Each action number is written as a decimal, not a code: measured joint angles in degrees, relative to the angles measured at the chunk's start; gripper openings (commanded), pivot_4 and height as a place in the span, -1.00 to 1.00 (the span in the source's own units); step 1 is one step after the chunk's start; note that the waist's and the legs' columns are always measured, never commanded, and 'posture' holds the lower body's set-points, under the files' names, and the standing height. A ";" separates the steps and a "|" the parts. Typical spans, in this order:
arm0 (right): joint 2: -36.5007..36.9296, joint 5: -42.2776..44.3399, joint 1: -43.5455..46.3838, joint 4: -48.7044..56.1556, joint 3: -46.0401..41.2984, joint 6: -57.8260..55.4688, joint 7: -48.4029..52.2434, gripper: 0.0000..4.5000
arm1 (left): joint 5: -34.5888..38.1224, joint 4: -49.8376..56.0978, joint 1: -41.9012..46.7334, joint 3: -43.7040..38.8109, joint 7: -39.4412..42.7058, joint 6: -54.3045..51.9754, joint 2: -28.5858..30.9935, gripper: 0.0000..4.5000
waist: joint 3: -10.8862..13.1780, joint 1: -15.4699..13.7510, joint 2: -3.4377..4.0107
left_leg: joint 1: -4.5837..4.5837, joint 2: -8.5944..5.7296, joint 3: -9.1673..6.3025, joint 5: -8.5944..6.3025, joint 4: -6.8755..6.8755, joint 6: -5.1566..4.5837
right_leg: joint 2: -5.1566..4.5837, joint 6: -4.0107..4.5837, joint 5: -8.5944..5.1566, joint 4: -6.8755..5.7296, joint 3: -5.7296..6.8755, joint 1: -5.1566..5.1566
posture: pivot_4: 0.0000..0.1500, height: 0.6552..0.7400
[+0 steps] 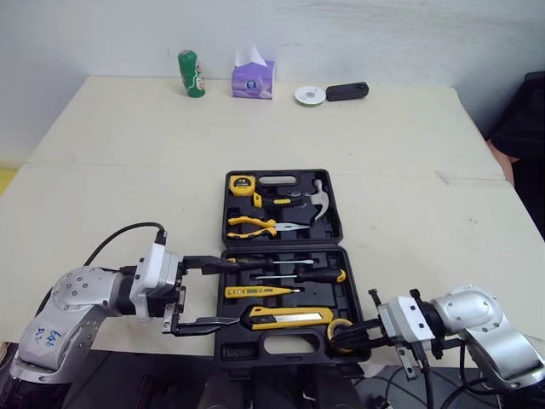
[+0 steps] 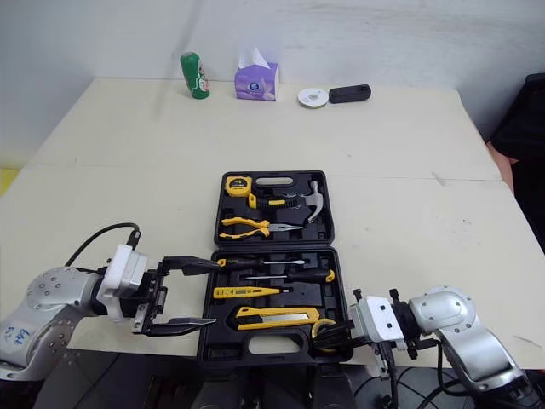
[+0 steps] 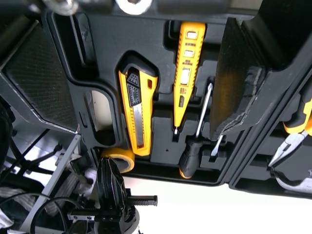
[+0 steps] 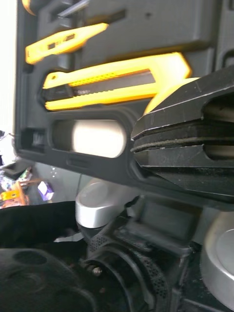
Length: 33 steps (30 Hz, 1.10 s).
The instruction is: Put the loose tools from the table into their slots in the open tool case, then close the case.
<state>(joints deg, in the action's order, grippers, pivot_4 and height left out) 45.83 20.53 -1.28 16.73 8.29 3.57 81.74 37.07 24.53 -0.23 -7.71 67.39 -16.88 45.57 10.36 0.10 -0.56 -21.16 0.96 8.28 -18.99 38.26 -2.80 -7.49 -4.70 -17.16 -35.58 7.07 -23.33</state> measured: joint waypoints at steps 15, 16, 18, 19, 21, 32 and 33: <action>-2.12 -0.98 0.95 -5.40 4.26 4.86 -2.53 -0.95 | -0.96 -0.93 1.94 -0.23 1.31 0.90 0.28 1.00 | -0.29 0.17 -0.41 | 0.96 0.13 -0.06 -0.37 -0.22 0.54 | 0.03 0.14 -0.08 0.21 0.00 0.91 | 1.00 1.00; -2.13 -0.97 1.31 -4.85 4.51 3.28 -3.14 -0.95 | -1.55 -1.30 1.97 0.19 1.15 1.36 -0.18 1.00 | -0.32 0.24 -0.46 | 0.96 0.15 -0.06 -0.37 -0.22 0.55 | 0.05 0.16 -0.09 0.20 0.00 0.90 | 1.00 1.00; -2.15 -0.93 2.14 -3.28 4.91 -0.75 -4.37 -0.95 | -2.68 -3.13 2.16 1.10 1.10 2.21 -0.51 1.00 | -0.35 0.38 -0.51 | 0.97 0.22 -0.06 -0.34 -0.22 0.63 | 0.11 0.24 -0.13 0.15 0.00 0.88 | 1.00 1.00; -2.17 -0.90 2.46 -3.07 4.95 -1.60 -4.53 -0.95 | -3.07 -3.58 2.31 1.35 1.09 2.51 -0.58 1.00 | -0.36 0.42 -0.52 | 0.97 0.26 -0.06 -0.33 -0.22 0.66 | 0.15 0.30 -0.13 0.12 0.01 0.86 | 1.00 1.00; -2.19 -0.59 2.94 -2.79 4.94 -2.87 -4.76 -0.95 | -3.75 -5.01 3.44 1.72 1.17 3.36 -0.64 1.00 | -0.35 0.41 -0.52 | 1.00 0.33 -0.06 -0.31 -0.22 0.74 | 0.21 0.42 -0.17 0.06 0.02 0.86 | 1.00 1.00; 1.48 8.00 3.09 -0.55 -6.80 -15.39 -10.02 -0.95 | -5.52 -11.87 5.64 -0.81 0.25 5.89 -1.23 1.00 | 0.02 -0.12 0.10 | 0.66 0.31 -0.04 -0.31 -0.21 0.62 | 0.18 0.45 -0.16 0.05 0.10 0.53 | 1.00 1.00; 1.46 8.54 3.32 -0.48 -8.29 -16.19 -11.25 -0.95 | -5.57 -12.51 5.62 -1.55 0.01 6.14 -1.06 1.00 | 0.03 -0.11 0.11 | 0.63 0.30 -0.04 -0.33 -0.20 0.60 | 0.18 0.45 -0.16 0.06 0.10 0.52 | 1.00 1.00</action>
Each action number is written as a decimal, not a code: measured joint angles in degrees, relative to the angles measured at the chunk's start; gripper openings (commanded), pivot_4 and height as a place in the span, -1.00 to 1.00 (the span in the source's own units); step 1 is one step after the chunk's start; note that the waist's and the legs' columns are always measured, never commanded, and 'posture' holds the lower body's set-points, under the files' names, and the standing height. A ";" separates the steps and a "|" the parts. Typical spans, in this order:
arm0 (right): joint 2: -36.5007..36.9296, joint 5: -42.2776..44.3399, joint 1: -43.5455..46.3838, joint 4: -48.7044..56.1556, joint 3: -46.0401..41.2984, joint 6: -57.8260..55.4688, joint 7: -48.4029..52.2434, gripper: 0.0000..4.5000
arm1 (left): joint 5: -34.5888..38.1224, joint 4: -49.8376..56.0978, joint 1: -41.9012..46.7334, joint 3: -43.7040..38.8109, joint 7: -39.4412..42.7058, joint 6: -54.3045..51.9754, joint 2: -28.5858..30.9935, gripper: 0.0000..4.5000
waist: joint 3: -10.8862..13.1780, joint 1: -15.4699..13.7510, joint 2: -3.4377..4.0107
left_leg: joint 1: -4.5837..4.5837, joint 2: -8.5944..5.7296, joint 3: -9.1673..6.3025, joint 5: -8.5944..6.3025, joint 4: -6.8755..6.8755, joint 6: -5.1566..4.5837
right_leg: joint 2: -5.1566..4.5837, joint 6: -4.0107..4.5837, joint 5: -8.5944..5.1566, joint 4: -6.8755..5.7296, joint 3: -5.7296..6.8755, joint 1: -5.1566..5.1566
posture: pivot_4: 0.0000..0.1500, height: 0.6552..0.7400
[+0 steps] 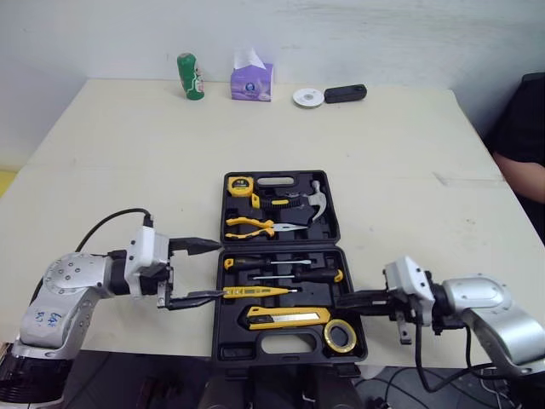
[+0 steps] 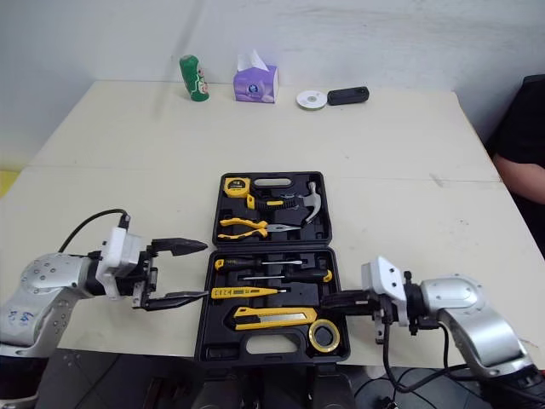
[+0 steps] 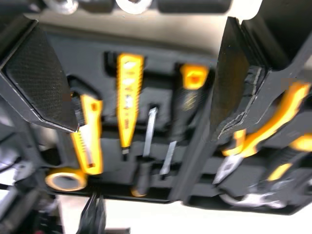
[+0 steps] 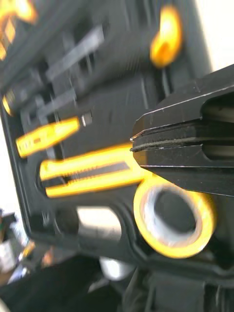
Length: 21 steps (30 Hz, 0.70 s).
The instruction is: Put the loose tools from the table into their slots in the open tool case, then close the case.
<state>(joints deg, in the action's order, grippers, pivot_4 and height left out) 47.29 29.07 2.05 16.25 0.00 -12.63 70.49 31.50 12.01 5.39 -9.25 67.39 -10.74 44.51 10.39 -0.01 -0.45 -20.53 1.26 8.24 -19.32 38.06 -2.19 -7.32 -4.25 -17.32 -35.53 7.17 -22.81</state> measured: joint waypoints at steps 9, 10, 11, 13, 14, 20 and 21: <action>0.40 -7.32 8.33 -18.03 -11.19 8.31 -8.71 -1.00 | -5.44 -11.39 3.25 -3.34 -8.53 0.74 -0.18 0.76 | 0.04 0.10 0.03 | -0.07 -0.06 0.08 0.09 -0.01 -0.32 | -0.05 -0.12 0.07 0.02 0.04 -0.06 | 1.00 1.00; -0.01 -8.38 8.99 -20.09 -11.02 9.55 -9.17 -1.00 | -5.74 -11.70 3.17 -3.34 -8.90 0.74 -0.30 0.63 | 0.04 0.16 0.03 | -0.08 -0.07 0.09 0.09 -0.01 -0.33 | -0.05 -0.12 0.07 0.02 0.04 -0.06 | 1.00 1.00; -0.42 -10.00 10.22 -22.62 -10.06 10.99 -9.71 -1.00 | -6.30 -12.27 2.85 -3.30 -9.53 0.74 -0.38 0.45 | 0.04 0.23 0.03 | -0.08 -0.08 0.11 0.10 -0.01 -0.35 | -0.04 -0.13 0.07 0.03 0.04 -0.06 | 1.00 1.00; -1.10 -12.32 11.70 -25.79 -7.84 12.68 -9.87 -1.00 | -7.29 -12.92 2.44 -3.07 -10.72 0.66 -1.11 -0.02 | 0.05 0.61 0.04 | -0.09 -0.07 0.17 0.13 0.00 -0.40 | -0.03 -0.14 0.08 0.03 0.04 -0.08 | 1.00 1.00; -1.70 -13.45 12.62 -26.90 -6.47 12.99 -9.85 -1.00 | -7.52 -12.96 2.17 -2.94 -11.27 0.48 -1.50 -0.21 | 0.05 0.78 0.04 | -0.09 -0.07 0.17 0.15 0.00 -0.41 | -0.03 -0.14 0.08 0.03 0.03 -0.09 | 1.00 1.00; -3.93 -17.65 17.79 -31.11 -0.71 14.11 -9.32 -1.00 | -10.75 -12.77 1.44 0.70 -13.77 -1.38 -3.06 -0.98 | 0.06 0.94 0.05 | -0.07 -0.07 0.15 0.21 0.01 -0.36 | -0.08 -0.16 0.09 -0.05 0.03 -0.09 | 1.00 1.00; -4.54 -17.91 18.32 -31.22 -0.12 14.14 -9.25 -1.00 | -11.41 -12.72 1.31 1.64 -14.04 -1.63 -3.26 -0.98 | 0.06 0.95 0.05 | -0.08 -0.07 0.14 0.21 0.00 -0.34 | -0.07 -0.16 0.09 -0.06 0.03 -0.11 | 1.00 1.00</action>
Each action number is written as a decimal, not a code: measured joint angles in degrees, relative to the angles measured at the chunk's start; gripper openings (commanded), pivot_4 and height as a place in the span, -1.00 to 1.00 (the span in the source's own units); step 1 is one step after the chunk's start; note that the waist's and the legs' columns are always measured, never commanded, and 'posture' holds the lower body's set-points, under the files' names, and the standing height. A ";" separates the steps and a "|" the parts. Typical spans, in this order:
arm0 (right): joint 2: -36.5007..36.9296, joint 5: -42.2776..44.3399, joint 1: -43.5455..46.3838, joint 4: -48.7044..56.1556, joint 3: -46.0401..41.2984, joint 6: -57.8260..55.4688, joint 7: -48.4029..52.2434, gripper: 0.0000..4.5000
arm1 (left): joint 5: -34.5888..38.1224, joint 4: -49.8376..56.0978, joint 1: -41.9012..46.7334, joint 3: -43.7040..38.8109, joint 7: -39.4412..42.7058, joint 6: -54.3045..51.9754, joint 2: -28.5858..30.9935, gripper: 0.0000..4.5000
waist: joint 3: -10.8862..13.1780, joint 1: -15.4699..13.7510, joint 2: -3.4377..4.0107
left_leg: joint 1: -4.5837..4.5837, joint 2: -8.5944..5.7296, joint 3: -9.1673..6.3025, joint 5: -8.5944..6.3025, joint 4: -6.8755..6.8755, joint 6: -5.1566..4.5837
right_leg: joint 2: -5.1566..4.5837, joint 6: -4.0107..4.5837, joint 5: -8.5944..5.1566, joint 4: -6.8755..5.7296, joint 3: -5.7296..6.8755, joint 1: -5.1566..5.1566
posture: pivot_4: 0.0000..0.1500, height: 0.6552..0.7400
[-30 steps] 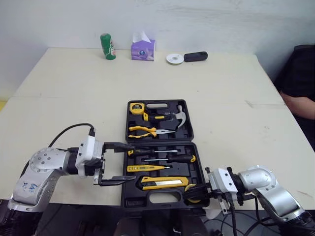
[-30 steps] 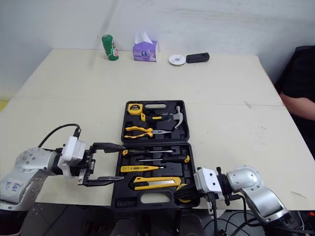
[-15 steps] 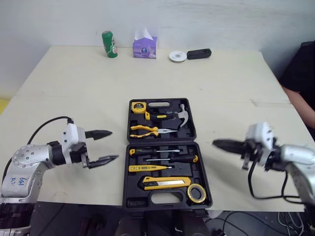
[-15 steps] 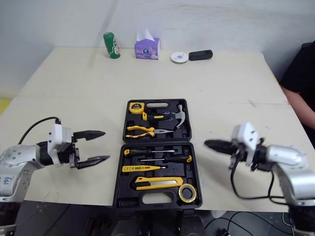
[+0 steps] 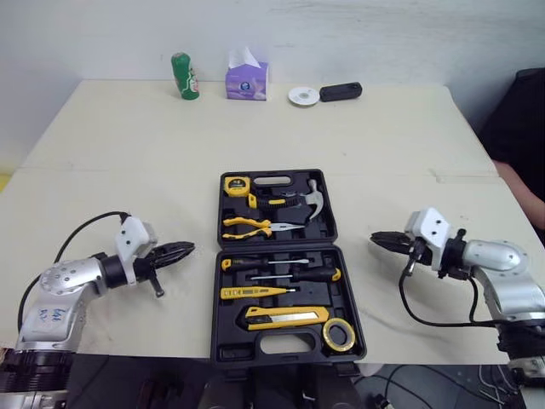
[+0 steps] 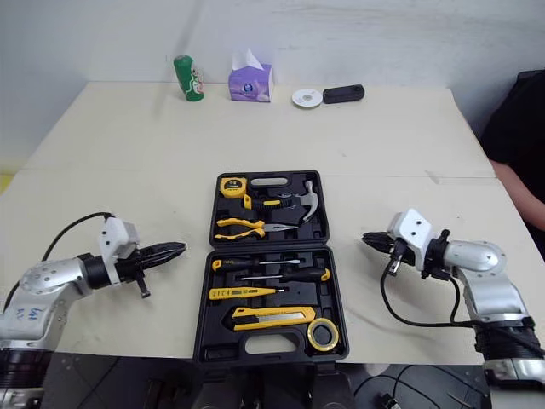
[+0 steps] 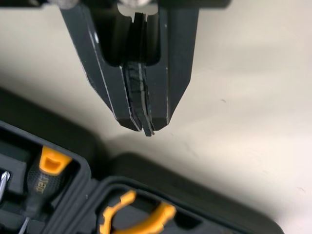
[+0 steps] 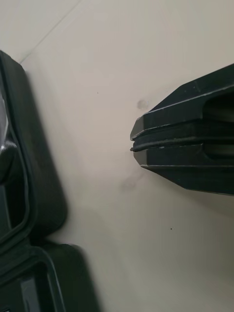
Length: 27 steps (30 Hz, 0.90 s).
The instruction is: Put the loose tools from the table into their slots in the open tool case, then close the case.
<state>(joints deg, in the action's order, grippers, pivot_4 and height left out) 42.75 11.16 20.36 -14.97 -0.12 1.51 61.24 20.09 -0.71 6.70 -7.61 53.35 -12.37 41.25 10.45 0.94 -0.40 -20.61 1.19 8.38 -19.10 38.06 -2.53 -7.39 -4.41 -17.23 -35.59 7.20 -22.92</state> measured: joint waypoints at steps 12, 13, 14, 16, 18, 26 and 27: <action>-4.77 -3.08 4.57 -1.18 5.77 -0.25 0.38 -1.00 | -3.37 -0.55 6.21 5.76 -1.69 -2.60 -3.85 -0.98 | -0.02 0.48 -0.03 | -0.57 -0.07 0.01 0.15 0.16 -0.10 | -0.04 -0.05 0.03 -0.24 0.02 -0.54 | 1.00 1.00; -5.05 -3.17 4.86 -1.19 5.96 -0.30 0.34 -1.00 | -3.55 -0.84 6.61 5.82 -1.81 -2.68 -3.95 -0.98 | -0.02 0.52 -0.02 | -0.57 -0.07 0.00 0.16 0.16 -0.10 | -0.04 -0.05 0.03 -0.28 0.02 -0.54 | 1.00 1.00; -5.39 -3.27 5.01 -1.19 6.06 -0.34 0.29 -1.00 | -3.56 -1.17 7.01 5.89 -1.88 -2.97 -4.15 -0.98 | -0.02 0.58 -0.03 | -0.57 -0.07 0.00 0.19 0.16 -0.10 | -0.03 -0.05 0.03 -0.30 0.02 -0.54 | 1.00 1.00; -5.92 -3.27 5.18 -1.17 6.33 -0.48 0.18 -1.00 | -3.63 -1.43 7.67 6.32 -1.84 -3.47 -4.25 -0.98 | -0.02 0.58 -0.03 | -0.57 -0.07 0.00 0.22 0.16 -0.11 | -0.03 -0.05 0.03 -0.32 0.02 -0.54 | 1.00 1.00; -6.04 -3.10 5.19 -0.94 6.35 -1.24 0.38 -1.00 | -3.80 -1.45 8.08 6.60 -1.87 -3.93 -4.44 -0.98 | -0.02 0.57 -0.03 | -0.57 -0.07 0.00 0.22 0.16 -0.13 | -0.04 -0.05 0.03 -0.32 0.02 -0.53 | 1.00 1.00; -4.88 -1.71 0.96 7.59 6.16 -8.49 1.76 -1.00 | -4.20 -0.79 8.77 8.31 -1.27 -7.01 -5.03 -0.98 | -0.06 0.36 -0.09 | -0.56 -0.08 -0.05 0.22 0.16 -0.14 | -0.05 -0.05 0.03 -0.31 0.05 -0.48 | 1.00 1.00; -4.84 -1.70 0.74 8.18 6.13 -9.09 1.63 -1.00 | -4.22 -0.47 8.77 8.34 -1.24 -7.50 -4.87 -0.98 | -0.06 0.37 -0.09 | -0.56 -0.09 -0.04 0.22 0.16 -0.14 | -0.05 -0.05 0.03 -0.31 0.05 -0.49 | 1.00 1.00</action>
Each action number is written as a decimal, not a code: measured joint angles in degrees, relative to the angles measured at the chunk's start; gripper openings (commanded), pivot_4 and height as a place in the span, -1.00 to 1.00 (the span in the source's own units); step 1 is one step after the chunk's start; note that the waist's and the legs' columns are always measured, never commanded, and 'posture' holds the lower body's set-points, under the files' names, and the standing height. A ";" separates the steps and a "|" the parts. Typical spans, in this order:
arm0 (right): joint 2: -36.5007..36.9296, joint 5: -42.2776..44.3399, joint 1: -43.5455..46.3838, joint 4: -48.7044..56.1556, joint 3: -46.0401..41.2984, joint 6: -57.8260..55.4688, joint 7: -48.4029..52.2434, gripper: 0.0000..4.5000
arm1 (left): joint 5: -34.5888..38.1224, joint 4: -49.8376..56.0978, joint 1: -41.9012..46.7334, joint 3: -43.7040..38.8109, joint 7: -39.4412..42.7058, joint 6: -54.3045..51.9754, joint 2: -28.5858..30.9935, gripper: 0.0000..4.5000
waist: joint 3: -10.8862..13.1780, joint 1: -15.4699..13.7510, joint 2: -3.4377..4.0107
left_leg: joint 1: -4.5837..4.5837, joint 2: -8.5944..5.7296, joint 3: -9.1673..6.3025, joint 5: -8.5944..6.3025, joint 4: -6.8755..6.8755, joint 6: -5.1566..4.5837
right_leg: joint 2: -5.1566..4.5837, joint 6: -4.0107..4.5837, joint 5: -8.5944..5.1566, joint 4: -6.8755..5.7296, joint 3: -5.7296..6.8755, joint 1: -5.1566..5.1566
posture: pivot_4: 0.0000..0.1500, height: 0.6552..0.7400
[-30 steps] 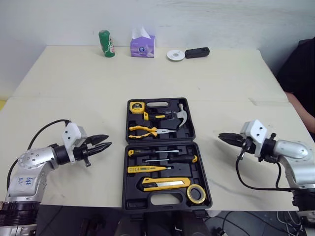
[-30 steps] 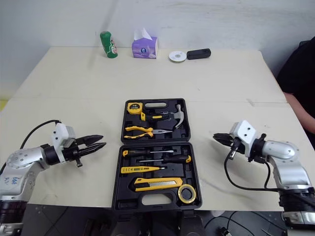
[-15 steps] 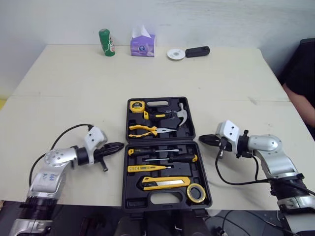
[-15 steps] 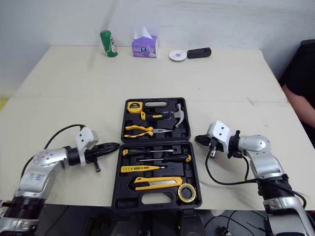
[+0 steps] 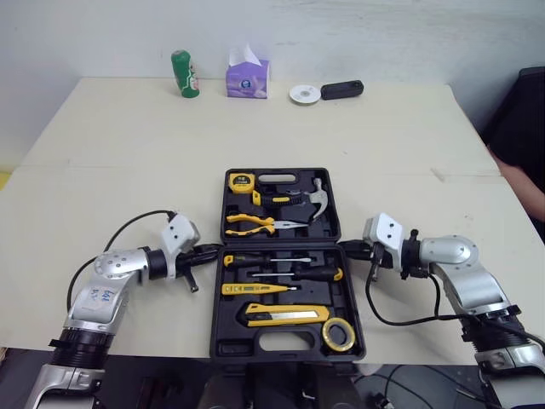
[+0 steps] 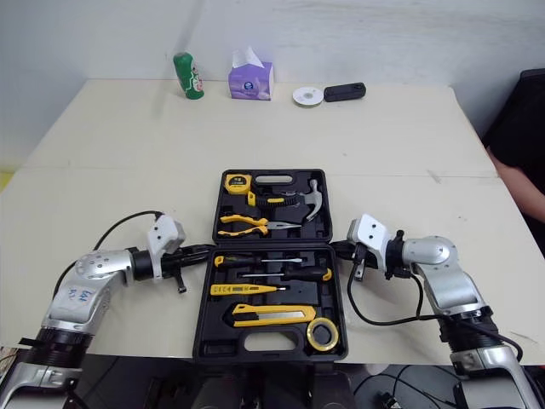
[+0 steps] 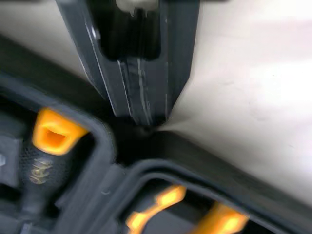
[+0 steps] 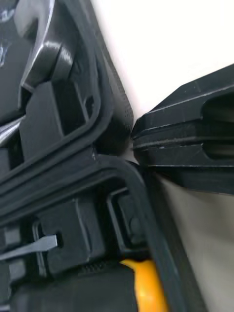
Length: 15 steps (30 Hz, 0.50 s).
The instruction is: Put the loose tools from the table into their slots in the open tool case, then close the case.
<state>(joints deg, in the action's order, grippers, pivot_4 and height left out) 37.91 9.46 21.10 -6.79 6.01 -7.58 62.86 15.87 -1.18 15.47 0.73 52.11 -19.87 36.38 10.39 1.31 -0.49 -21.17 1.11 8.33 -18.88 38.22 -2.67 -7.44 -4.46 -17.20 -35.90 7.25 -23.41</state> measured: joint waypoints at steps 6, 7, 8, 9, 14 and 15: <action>0.47 -0.62 -1.45 2.92 0.03 -1.61 -0.96 -1.00 | 0.00 0.49 0.19 -0.02 0.03 -1.30 -0.16 -0.98 | 0.00 0.00 0.00 | 0.00 0.00 0.00 0.00 -0.01 0.00 | 0.00 0.00 0.00 0.02 0.00 0.00 | 1.00 1.00; 0.77 -0.80 -1.62 3.48 0.14 -1.91 -1.07 -1.00 | 0.00 0.53 0.25 -0.02 -0.03 -1.55 -0.23 -0.98 | 0.00 -0.05 0.00 | 0.00 0.00 -0.01 0.00 -0.01 0.00 | -0.01 0.00 0.00 0.04 0.00 0.00 | 1.00 1.00; 0.86 -1.10 -1.78 4.14 0.17 -2.47 -1.19 -1.00 | 0.00 0.62 0.27 -0.02 -0.11 -1.79 -0.25 -0.98 | 0.00 -0.08 0.00 | 0.01 0.00 -0.01 0.00 -0.01 0.01 | -0.01 0.00 0.00 0.05 0.00 0.00 | 1.00 1.00; 0.85 -1.12 -1.99 4.48 0.13 -2.76 -1.38 -1.00 | -0.01 0.71 0.27 -0.02 -0.23 -1.98 -0.28 -0.98 | 0.00 -0.09 0.00 | 0.01 0.00 -0.01 0.00 -0.01 0.01 | -0.01 0.00 0.00 0.05 0.00 0.00 | 1.00 1.00; 0.45 -0.90 -3.44 6.61 -0.47 -4.71 -3.03 -1.00 | -0.37 0.51 0.29 -0.05 -0.69 -1.51 -0.50 -0.98 | 0.00 -0.19 0.00 | 0.02 0.00 -0.01 0.00 -0.01 0.01 | -0.01 0.00 0.00 0.08 0.00 0.00 | 1.00 1.00; 0.33 -0.73 -3.61 6.85 -0.71 -5.12 -3.23 -1.00 | -0.45 0.38 0.31 -0.04 -0.69 -1.24 -0.53 -0.98 | 0.00 -0.20 0.00 | 0.02 0.00 -0.01 0.00 -0.01 0.01 | -0.01 0.00 0.00 0.09 0.00 0.00 | 1.00 1.00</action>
<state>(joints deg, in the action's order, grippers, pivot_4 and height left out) 38.25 8.73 17.49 0.05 5.29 -12.70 59.63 15.42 -0.80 15.77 0.69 51.42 -21.11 35.85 10.39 1.11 -0.50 -21.15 1.10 8.32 -18.89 38.22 -2.65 -7.45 -4.46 -17.20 -35.81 7.25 -23.41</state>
